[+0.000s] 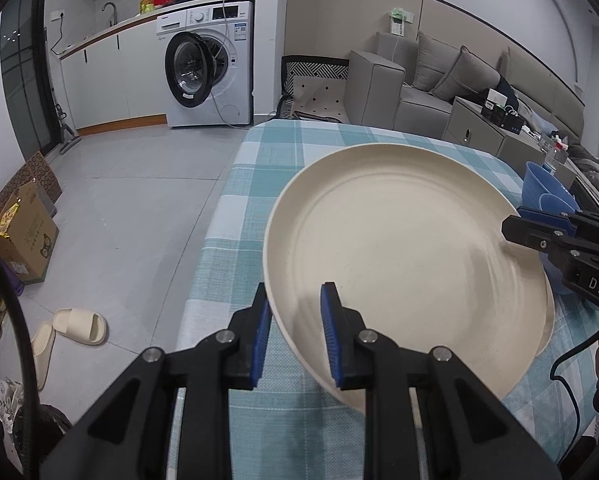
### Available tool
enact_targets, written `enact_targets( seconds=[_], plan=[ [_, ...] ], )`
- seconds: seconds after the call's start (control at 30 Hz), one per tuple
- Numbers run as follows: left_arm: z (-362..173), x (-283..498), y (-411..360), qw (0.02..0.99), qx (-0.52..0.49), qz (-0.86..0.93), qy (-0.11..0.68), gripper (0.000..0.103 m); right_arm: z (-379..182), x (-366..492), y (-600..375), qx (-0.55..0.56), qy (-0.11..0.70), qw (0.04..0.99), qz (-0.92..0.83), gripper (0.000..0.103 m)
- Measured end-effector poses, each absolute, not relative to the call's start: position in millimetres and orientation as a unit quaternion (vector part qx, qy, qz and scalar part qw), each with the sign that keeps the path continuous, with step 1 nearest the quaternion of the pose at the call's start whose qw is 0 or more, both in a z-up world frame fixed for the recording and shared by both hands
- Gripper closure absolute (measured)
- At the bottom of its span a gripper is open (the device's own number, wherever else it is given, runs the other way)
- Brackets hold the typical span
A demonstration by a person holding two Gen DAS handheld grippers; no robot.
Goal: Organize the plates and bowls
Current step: 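Lift the cream plate with both grippers and carry it toward the plate stack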
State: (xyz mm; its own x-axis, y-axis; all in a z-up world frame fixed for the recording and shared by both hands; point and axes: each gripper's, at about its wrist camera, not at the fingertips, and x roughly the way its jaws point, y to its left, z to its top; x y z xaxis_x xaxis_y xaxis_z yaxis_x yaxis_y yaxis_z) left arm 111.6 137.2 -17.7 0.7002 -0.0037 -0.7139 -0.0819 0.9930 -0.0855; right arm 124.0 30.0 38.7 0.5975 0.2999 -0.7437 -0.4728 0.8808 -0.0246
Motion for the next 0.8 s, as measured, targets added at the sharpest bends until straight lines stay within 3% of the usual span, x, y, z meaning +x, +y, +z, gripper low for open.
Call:
enact_targets(
  seconds=[0.8],
  plan=[
    [-26, 124, 86, 0.92, -0.02, -0.011, 0.391, 0.08, 27, 116, -36, -0.057, 0.401, 0.894, 0.19, 0.081]
  ],
)
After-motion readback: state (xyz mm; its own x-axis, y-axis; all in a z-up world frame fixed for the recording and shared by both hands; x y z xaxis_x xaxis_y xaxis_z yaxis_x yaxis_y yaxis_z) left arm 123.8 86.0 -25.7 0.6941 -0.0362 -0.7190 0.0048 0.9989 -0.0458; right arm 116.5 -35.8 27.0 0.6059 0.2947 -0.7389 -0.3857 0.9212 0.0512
